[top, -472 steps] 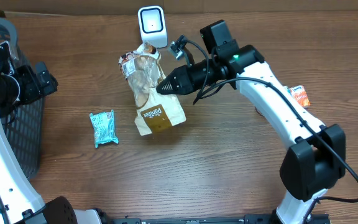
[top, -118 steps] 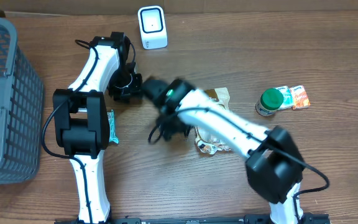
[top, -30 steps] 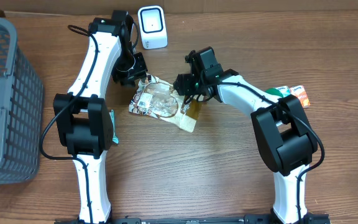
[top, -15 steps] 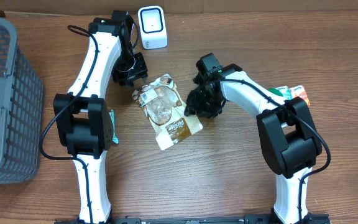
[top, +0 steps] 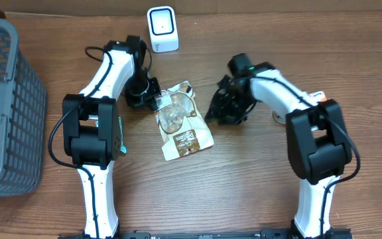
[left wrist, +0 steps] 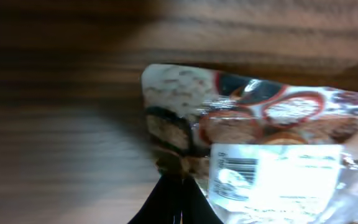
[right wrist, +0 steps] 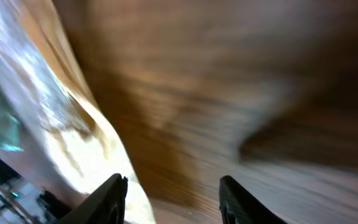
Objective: Scan the item barcode
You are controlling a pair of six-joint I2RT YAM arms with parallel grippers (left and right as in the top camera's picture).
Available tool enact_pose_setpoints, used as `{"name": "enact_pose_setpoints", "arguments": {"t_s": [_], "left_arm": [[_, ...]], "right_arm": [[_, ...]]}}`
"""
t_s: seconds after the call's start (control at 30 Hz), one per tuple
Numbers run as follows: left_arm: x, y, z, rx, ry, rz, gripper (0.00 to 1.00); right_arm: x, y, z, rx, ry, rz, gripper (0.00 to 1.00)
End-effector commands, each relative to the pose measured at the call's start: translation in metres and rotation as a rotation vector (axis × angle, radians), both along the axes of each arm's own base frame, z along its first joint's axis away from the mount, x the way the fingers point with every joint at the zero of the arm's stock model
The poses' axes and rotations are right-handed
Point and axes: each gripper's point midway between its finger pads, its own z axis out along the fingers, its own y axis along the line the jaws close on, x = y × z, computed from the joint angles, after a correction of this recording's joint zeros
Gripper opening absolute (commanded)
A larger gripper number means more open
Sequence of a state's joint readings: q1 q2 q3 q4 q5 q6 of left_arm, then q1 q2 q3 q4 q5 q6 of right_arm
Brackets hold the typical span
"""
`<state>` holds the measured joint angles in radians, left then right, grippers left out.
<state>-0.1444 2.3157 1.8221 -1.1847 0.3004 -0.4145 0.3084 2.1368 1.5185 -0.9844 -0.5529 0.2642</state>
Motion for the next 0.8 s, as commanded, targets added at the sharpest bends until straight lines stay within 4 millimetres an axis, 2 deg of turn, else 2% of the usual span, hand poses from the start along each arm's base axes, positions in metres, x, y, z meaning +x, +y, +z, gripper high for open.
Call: {"name": "enact_pose_setpoints", "arguments": {"t_s": [0.0,0.3,0.37,0.5,0.67,0.77], "left_arm": [[-0.006,-0.023,-0.001,-0.138,0.008,-0.046,0.04],[-0.002,-0.03,-0.002,-0.161,-0.022,-0.073,0.04],[0.001,-0.041,0.005,-0.244,-0.052,-0.119,0.04],[0.0,-0.064,0.032,-0.482,-0.117,-0.226,0.04],[-0.019,-0.06,0.038,-0.523,-0.114,-0.35,0.04],[-0.028,-0.055,0.03,-0.481,-0.089,-0.39,0.05]], "right_arm": [[0.022,-0.007,0.018,0.074,-0.039,-0.017,0.44],[0.029,-0.016,0.024,0.12,-0.058,-0.017,0.42],[0.028,-0.016,0.024,0.119,-0.059,-0.01,0.43],[0.027,-0.017,0.023,0.115,-0.06,-0.005,0.43],[0.028,-0.018,0.023,0.114,-0.062,-0.008,0.44],[0.028,-0.019,0.023,0.109,-0.062,-0.008,0.44]]}}
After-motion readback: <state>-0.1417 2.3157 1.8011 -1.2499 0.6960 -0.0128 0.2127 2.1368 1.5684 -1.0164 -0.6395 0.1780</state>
